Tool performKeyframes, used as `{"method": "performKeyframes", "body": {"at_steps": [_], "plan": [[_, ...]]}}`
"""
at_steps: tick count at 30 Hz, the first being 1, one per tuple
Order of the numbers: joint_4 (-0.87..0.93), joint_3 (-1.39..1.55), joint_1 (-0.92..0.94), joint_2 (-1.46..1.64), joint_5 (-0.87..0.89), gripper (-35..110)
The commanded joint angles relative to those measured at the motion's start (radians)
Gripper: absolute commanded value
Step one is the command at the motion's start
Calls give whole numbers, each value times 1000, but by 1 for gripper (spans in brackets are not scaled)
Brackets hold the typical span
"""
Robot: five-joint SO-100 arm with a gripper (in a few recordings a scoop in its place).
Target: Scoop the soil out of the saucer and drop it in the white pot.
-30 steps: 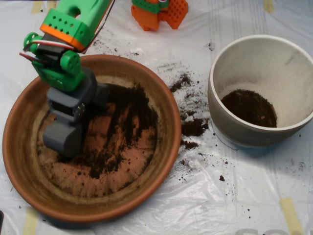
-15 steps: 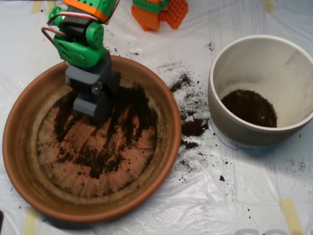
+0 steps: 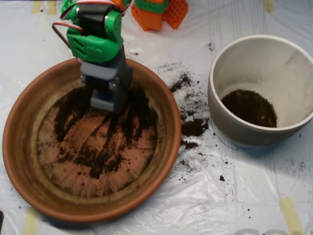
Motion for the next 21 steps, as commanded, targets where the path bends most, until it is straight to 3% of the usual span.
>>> {"method": "performKeyframes", "body": {"at_steps": [1, 10, 21], "plan": [[107, -176, -72, 156, 15, 0], [362, -555, -295, 176, 44, 0], [443, -773, -597, 130, -12, 0]]}}
